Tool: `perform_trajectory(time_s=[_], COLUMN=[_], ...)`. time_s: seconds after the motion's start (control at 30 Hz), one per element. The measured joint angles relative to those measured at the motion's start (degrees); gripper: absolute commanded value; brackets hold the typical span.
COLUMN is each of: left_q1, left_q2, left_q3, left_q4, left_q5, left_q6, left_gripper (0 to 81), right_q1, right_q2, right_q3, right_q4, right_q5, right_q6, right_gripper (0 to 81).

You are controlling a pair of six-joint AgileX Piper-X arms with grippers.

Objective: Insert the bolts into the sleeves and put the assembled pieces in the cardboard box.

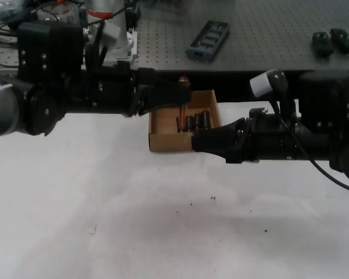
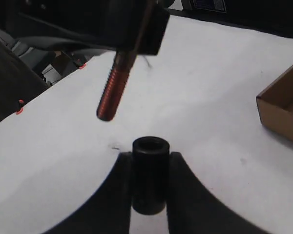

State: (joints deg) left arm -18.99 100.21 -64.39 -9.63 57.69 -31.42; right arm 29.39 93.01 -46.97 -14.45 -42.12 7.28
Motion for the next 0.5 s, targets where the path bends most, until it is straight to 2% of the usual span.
perform_trajectory(time_s=[0.23,0.5], left_q1=[-2.26,-2.54], left_q2=[0.00,0.00], left_q3=[0.00,0.00], left_q4=[0.34,0.34], left_q5=[-0.53,-0.28], left_q6=[2.88,3.63], left_gripper=[0.6,0.6], right_q1=[0.36,0.84], right_q2=[0.00,0.00], right_q3=[0.00,0.00], right_q4=[0.00,0.00], right_q5=[-2.53,-2.70], right_q6=[0.00,0.00], right_gripper=[4.4,4.4])
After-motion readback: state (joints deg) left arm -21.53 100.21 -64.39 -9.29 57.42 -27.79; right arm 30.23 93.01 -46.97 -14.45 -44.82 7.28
